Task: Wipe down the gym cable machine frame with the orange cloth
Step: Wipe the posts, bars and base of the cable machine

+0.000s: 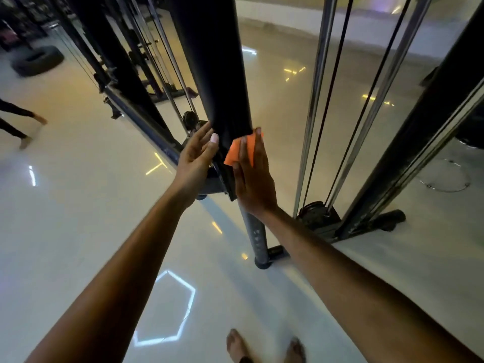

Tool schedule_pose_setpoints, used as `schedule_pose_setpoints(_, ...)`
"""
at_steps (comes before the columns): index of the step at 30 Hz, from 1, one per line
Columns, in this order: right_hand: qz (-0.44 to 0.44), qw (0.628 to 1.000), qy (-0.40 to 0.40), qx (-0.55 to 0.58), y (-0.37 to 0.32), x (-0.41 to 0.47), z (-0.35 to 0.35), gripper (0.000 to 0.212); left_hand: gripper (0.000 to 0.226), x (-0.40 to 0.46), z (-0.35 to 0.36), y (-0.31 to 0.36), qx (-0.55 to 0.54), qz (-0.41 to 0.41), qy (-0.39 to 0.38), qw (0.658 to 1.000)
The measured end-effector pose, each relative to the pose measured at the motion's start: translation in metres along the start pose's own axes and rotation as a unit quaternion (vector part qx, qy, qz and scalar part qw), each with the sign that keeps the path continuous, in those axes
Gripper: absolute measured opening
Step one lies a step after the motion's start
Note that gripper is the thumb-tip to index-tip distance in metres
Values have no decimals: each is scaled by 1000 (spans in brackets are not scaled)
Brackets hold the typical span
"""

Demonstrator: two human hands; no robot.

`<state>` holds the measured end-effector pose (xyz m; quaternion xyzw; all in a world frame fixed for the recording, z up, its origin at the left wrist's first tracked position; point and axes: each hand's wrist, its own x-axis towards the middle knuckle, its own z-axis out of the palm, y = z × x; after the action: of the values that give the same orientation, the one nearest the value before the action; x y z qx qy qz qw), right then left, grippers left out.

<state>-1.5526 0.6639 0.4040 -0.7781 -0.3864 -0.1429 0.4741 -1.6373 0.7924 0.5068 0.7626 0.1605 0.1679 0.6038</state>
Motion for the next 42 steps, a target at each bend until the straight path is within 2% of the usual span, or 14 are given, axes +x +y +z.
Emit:
schedule_pose_setpoints(4, -19, 1000, 13, -8, 3, -1, 7, 66, 69, -2, 8, -12, 14, 0, 24, 1000)
schedule_pose_setpoints(8, 9, 998, -58, -24, 45, -51, 34, 87, 69, -7, 16, -26, 21, 36, -4, 999)
schedule_pose_setpoints(10, 22, 997, -68, -10, 47, -56, 36, 77, 67, -11, 17, -34, 33, 50, -10, 998)
schedule_pose_setpoints(14, 13, 999, -30, 4, 29, -30, 26, 67, 68, -10, 17, -45, 47, 53, 1, 997)
schedule_pose_setpoints(17, 23, 1000, -18, -2, 28, -26, 28, 72, 69, -11, 20, -48, 51, 51, 7, 997)
schedule_pose_setpoints(20, 26, 998, -43, -27, 43, -49, 38, 66, 69, -15, 24, -47, 66, 57, 17, 996)
schedule_pose_setpoints(23, 42, 996, -66, -31, 53, -71, 45, 70, 68, -15, 25, -48, 77, 65, 19, 995)
schedule_pose_setpoints(29, 44, 999, -8, 12, 32, -34, 39, 70, 69, -12, 24, -55, 75, 68, 42, 994)
schedule_pose_setpoints(32, 41, 999, 8, -9, 35, -34, 47, 71, 69, -10, 26, -61, 69, 76, 46, 994)
schedule_pose_setpoints(37, 46, 996, -50, -55, 72, -84, 70, 73, 71, -4, 26, -74, 110, 134, 54, 983)
schedule_pose_setpoints(39, 53, 997, -38, -46, 76, -91, 74, 74, 74, -4, 28, -82, 146, 161, 67, 974)
schedule_pose_setpoints(42, 38, 999, 23, 0, 67, -68, 75, 74, 76, -3, 31, -94, 192, 196, 88, 957)
